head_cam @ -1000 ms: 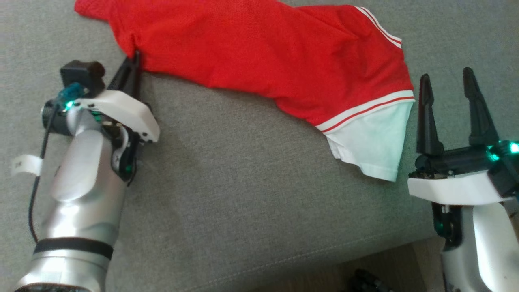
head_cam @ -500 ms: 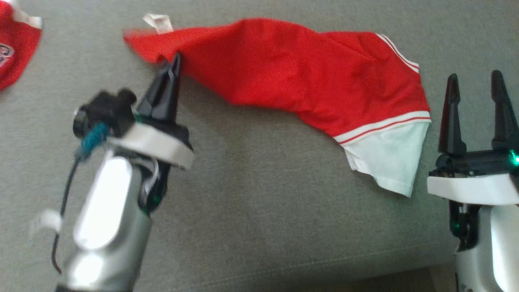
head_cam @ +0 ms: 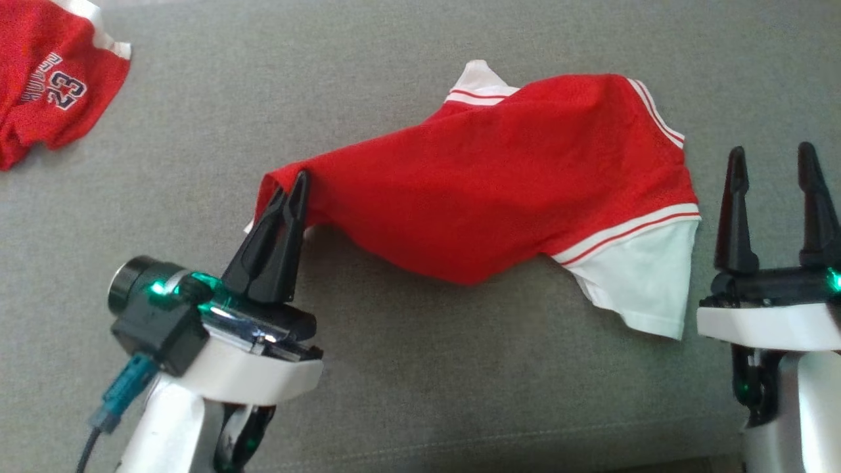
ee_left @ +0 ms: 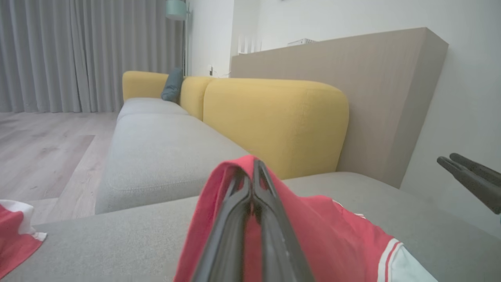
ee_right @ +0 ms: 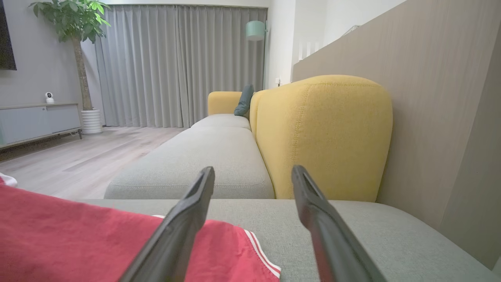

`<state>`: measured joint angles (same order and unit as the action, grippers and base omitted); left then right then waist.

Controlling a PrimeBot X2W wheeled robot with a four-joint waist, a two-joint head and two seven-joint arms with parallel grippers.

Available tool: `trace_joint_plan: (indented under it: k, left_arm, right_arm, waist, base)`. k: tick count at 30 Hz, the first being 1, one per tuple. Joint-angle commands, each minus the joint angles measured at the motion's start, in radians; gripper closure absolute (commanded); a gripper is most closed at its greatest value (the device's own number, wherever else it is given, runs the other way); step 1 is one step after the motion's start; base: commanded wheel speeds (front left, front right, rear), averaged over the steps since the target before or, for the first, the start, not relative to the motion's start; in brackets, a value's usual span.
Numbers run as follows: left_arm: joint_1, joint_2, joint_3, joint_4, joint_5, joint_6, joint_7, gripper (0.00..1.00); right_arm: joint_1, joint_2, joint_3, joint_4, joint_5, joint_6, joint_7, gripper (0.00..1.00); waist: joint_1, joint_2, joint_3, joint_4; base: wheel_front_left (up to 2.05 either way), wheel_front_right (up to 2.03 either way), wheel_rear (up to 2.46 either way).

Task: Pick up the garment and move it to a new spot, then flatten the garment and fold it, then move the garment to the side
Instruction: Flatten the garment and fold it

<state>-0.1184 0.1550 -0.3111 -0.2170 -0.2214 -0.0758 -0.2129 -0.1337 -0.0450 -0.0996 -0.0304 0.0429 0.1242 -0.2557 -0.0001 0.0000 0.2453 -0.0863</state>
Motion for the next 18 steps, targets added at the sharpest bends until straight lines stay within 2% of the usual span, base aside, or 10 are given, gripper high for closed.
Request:
trace_joint_plan:
  k: [1,9,18]
  left_arm:
    - [-0.028,0.016,0.047,-0.011,-0.021,0.009,0.009,1.0]
    - [-0.211,0.058,0.116,0.268,-0.044,-0.005,-0.005,1.0]
    - [-0.471,0.055,0.15,0.56,-0.049,-0.003,-0.028,1.0]
  right_arm:
    - [-0.017,-0.005,0.027,-0.034,0.0,0.007,-0.006,0.0]
    - [-0.059,-0.005,0.045,-0.029,0.017,0.007,-0.006,0.0]
    - [-0.1,-0.005,0.057,-0.015,0.031,0.007,-0.006,0.0]
  waist:
    - [0.0001,0.0,0.015,-0.011]
    - [0.0001,0.0,0.091,-0.066]
    - [0.0001,0.0,0.17,-0.115]
  base:
    - [0.0,0.0,0.0]
    - [0.0,0.0,0.0]
    - [0.0,0.0,0.0]
